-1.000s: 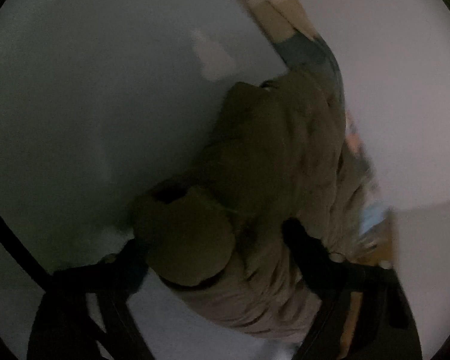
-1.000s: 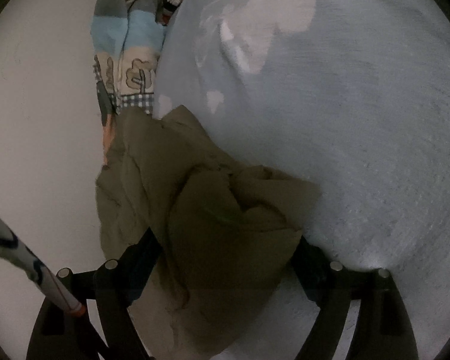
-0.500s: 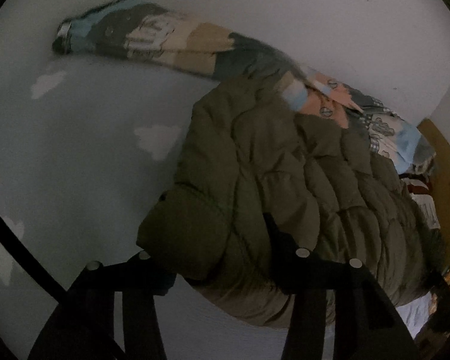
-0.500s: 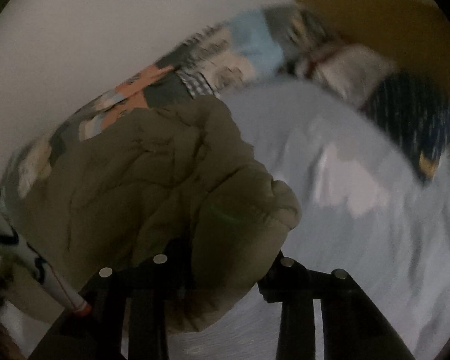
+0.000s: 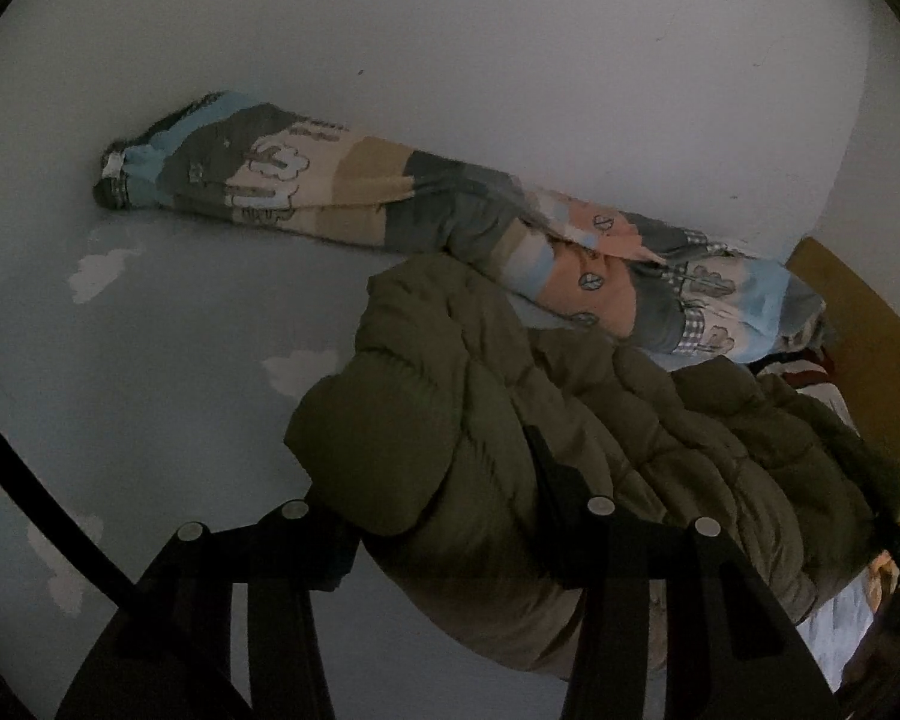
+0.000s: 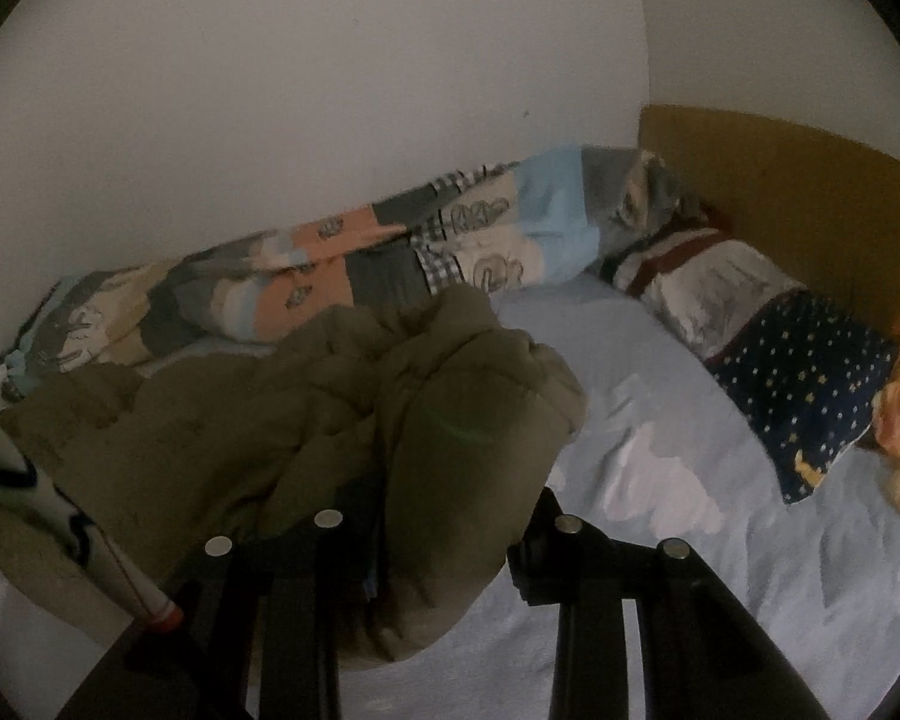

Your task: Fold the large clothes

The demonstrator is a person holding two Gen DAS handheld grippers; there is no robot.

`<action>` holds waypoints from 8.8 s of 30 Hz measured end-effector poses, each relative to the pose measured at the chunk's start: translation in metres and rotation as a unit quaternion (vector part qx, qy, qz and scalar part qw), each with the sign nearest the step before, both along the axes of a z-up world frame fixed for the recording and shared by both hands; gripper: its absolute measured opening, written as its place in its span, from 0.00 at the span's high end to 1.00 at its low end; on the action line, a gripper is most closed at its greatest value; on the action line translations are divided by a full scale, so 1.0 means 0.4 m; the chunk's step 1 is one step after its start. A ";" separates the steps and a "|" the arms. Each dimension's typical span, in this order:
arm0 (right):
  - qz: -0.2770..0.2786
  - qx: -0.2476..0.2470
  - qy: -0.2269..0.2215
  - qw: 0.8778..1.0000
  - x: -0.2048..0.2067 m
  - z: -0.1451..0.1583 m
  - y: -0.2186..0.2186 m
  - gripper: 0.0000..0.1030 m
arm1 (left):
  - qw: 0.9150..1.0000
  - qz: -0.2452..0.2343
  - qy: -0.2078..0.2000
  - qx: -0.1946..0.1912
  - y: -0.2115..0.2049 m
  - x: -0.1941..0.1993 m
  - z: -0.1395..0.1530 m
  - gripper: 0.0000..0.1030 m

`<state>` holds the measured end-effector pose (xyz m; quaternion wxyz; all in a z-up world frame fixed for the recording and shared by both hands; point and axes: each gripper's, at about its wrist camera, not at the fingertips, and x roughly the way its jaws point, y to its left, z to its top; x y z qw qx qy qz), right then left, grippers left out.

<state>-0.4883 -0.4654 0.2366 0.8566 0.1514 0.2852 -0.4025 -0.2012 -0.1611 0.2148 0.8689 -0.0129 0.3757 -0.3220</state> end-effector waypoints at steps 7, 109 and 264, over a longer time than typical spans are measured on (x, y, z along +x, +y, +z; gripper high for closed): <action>0.019 0.009 -0.016 1.000 -0.061 0.052 0.056 0.68 | 1.000 -0.006 0.004 -0.011 0.081 -0.057 0.040 0.55; 0.165 0.114 0.095 0.975 0.141 -0.206 0.301 0.34 | 0.977 -0.061 -0.070 0.195 -0.103 -0.247 -0.169 0.26; -0.006 0.028 0.070 0.997 -0.207 -0.132 0.479 0.17 | 0.976 -0.011 -0.084 0.202 0.114 -0.542 -0.157 0.17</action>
